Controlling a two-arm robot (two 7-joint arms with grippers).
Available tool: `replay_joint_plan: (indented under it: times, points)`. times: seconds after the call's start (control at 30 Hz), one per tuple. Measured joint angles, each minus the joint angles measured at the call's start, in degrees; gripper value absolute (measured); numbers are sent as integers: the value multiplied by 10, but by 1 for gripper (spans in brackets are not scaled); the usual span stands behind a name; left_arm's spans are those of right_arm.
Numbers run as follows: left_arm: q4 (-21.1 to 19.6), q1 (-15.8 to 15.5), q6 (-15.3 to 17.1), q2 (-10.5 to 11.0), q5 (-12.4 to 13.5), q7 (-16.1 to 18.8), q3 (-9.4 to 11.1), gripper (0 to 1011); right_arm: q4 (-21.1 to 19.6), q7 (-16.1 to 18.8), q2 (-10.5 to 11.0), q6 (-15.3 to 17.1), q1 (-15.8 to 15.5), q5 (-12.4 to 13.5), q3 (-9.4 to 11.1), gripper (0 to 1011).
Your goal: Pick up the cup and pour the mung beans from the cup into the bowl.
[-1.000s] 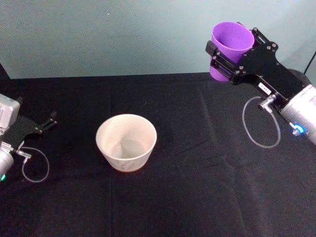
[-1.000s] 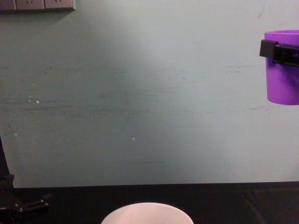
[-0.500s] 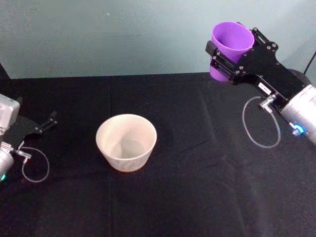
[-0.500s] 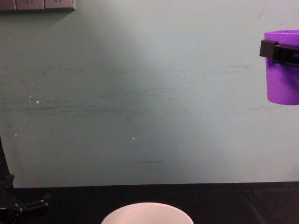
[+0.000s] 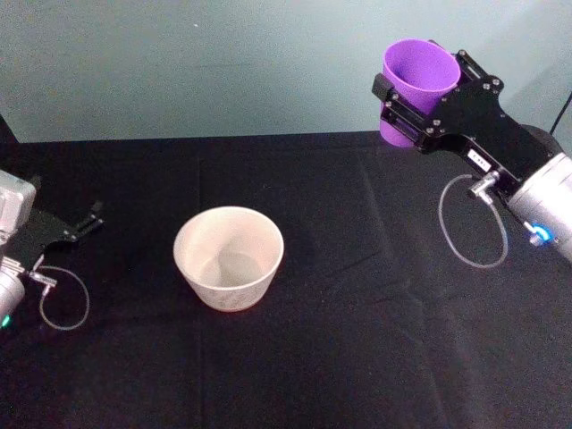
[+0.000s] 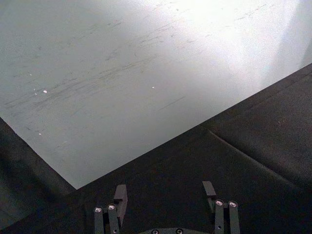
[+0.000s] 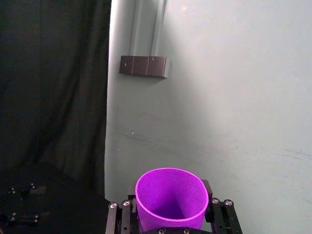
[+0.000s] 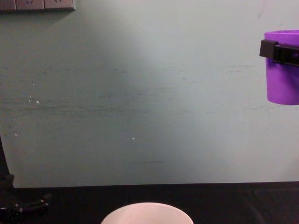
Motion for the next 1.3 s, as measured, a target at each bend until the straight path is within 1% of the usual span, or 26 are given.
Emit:
replay_joint_plan:
  times: [1.3]
  points:
    - [0,0,0,0,0,0,0,1000,0,0,0,0,0,0,0,751]
